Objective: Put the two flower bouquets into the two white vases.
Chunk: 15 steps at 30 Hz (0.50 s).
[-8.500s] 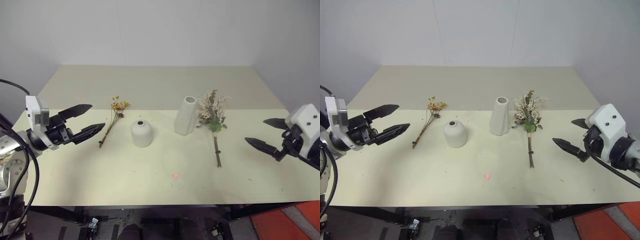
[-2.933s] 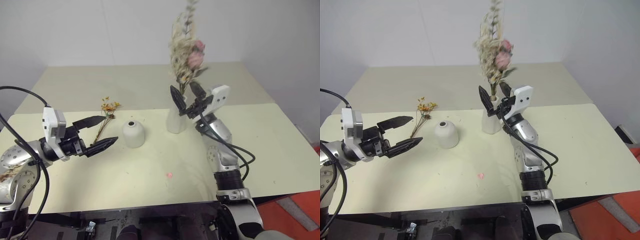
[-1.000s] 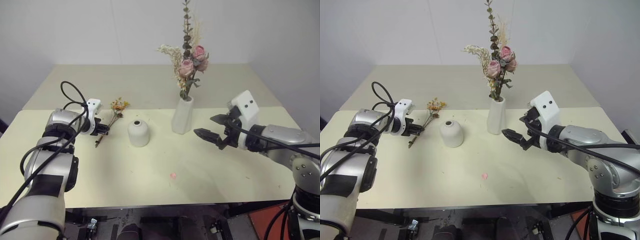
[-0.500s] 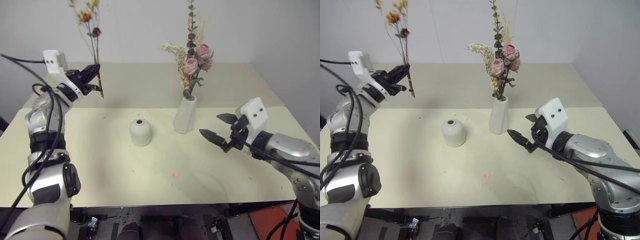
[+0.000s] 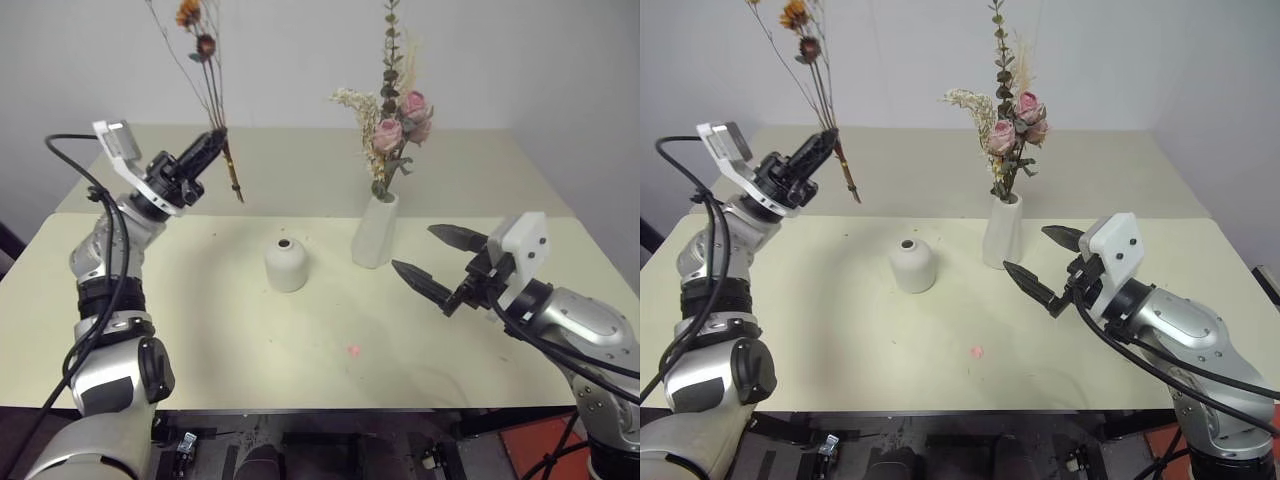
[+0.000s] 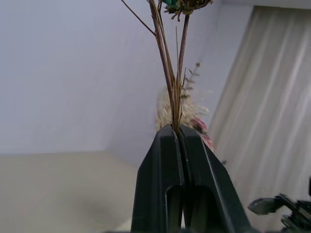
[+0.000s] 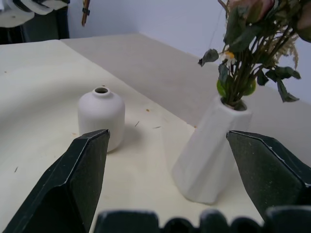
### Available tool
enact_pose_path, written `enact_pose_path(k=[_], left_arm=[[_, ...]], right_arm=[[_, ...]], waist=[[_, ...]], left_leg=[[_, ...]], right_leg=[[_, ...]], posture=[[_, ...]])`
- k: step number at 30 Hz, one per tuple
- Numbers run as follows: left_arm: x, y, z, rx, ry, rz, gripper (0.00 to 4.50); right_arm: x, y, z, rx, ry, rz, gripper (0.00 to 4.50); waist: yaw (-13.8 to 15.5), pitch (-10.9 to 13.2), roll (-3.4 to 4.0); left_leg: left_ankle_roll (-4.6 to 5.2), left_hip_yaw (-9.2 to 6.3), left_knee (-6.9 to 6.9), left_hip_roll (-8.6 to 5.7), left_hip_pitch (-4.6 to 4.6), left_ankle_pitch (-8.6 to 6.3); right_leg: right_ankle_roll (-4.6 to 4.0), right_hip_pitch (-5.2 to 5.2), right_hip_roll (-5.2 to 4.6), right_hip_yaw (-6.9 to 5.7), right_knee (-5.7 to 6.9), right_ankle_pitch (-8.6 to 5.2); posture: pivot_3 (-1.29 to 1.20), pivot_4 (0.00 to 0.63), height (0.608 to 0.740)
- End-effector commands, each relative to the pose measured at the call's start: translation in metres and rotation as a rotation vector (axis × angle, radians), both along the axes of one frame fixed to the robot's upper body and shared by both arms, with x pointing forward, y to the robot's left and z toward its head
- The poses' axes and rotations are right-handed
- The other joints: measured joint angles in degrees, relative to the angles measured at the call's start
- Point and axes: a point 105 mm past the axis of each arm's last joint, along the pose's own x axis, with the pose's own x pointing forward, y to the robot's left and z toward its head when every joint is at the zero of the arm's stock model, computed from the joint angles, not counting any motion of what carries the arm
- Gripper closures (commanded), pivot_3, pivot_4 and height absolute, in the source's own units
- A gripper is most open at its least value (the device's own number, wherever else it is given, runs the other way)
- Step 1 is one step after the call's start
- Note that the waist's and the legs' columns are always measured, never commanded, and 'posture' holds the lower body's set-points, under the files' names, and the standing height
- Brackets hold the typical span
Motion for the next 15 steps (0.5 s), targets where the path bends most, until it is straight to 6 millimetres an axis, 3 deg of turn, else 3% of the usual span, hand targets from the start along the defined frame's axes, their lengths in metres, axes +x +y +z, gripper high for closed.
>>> enact_pose_path(k=[1,7,15], left_arm=[[-0.003,-0.009,-0.001,0.014,-0.056,-0.045,4.48],[0.018,-0.022,-0.010,0.005,0.003,0.002,4.48],[0.026,-0.039,-0.024,0.037,0.078,-0.037,4.48]], right_arm=[[-0.008,-0.002,0.015,-0.006,-0.092,-0.022,0.00],[-0.008,-0.006,0.015,-0.015,-0.102,-0.054,0.00],[-0.008,-0.009,0.012,-0.020,-0.105,-0.088,0.00]], waist=[[-0.03,0.00,0.00],[0.04,-0.01,-0.01],[-0.03,-0.02,-0.02]], left_leg=[[0.00,0.00,0.00,0.00,0.01,0.00],[0.01,0.00,0.04,0.00,0.07,0.00],[0.05,-0.01,0.04,0.00,0.07,-0.03]], right_leg=[[0.00,0.00,0.00,0.00,-0.01,0.00],[0.00,0.04,0.03,0.02,-0.13,0.00],[0.00,0.10,0.03,0.02,-0.02,0.00]], posture=[[0.00,0.150,0.740],[0.00,0.150,0.740],[0.00,0.150,0.740]])
